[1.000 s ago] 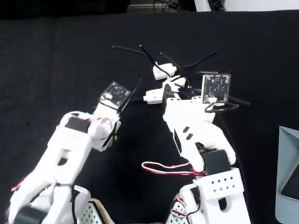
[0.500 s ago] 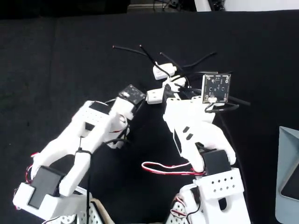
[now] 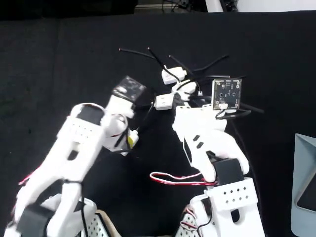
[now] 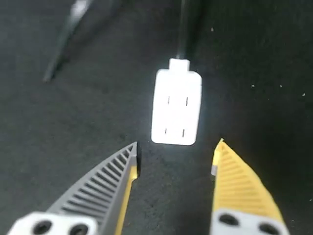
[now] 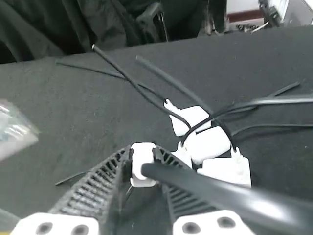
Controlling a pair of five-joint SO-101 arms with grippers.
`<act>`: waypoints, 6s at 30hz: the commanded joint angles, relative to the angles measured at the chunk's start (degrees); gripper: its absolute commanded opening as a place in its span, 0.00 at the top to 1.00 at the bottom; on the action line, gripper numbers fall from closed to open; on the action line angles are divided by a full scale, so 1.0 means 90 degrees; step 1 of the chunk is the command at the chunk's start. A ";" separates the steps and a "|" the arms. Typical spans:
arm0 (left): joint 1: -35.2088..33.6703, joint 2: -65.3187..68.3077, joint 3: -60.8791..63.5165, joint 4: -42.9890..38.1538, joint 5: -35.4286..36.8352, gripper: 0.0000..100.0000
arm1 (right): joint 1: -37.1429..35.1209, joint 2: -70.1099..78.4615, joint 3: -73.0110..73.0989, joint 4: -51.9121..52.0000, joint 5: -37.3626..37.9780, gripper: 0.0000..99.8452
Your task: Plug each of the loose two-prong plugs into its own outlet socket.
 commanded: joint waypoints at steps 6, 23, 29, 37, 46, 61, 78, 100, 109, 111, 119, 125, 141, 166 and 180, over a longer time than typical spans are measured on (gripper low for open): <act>-0.1695 -0.1983 0.0679 0.0244 0.0039 0.75 | -0.1221 -0.0034 -0.0054 0.0567 0.0654 0.99; -0.3990 -0.4591 0.3990 -0.1328 0.0449 0.75 | -0.3360 0.0259 0.0513 0.0293 0.1338 0.99; -0.4039 -0.4591 0.4068 -0.1358 0.0449 0.75 | -0.3458 0.1978 -0.0190 -0.0147 0.1309 0.99; -0.4010 -0.4601 0.4098 -0.1377 0.0449 0.75 | -0.3458 0.3726 -0.0444 -0.1172 0.1348 0.99; -0.4010 -0.4591 0.4098 -0.1377 0.0449 0.75 | -0.3458 0.4508 -0.0484 -0.1651 0.1348 0.99; -0.4000 -0.4640 0.4176 -0.1387 0.0449 0.75 | -0.3673 0.5065 -0.0435 -0.1895 0.1416 0.99; -0.4000 -0.4640 0.4176 -0.1387 0.0430 0.75 | -0.3663 0.5485 -0.0444 -0.1612 0.1924 0.99; -0.4000 -0.4640 0.4254 -0.1553 0.0440 0.75 | -0.2315 0.5465 -0.0757 -0.2305 0.2383 0.99; -0.4000 -0.4640 0.4254 -0.1543 0.0440 0.75 | -0.0967 0.6247 -0.1040 -0.3780 0.2383 0.99; -0.4000 -0.4640 0.4254 -0.1543 0.0440 0.75 | -0.0821 0.6510 -0.1314 -0.3770 0.2374 0.99; -0.4000 -0.4640 0.4274 -0.1553 0.0430 0.75 | -0.0957 0.6725 -0.1890 -0.2628 0.2364 0.83; -0.4000 -0.4640 0.4274 -0.1553 0.0440 0.75 | -0.1436 0.6032 -0.1792 -0.2012 0.2364 0.83; -0.3140 -0.4659 0.4713 -0.2178 0.0449 0.78 | -0.1592 0.3199 -0.0044 -0.1983 0.2002 0.99; -0.3082 -0.4659 0.4430 -0.1924 0.0391 0.97 | -0.1543 -0.2252 0.1783 -0.1045 0.1475 0.99; -0.3062 -0.5665 0.4723 -0.1602 0.0430 0.97 | -0.1543 -0.3560 0.1099 0.0918 0.1475 0.99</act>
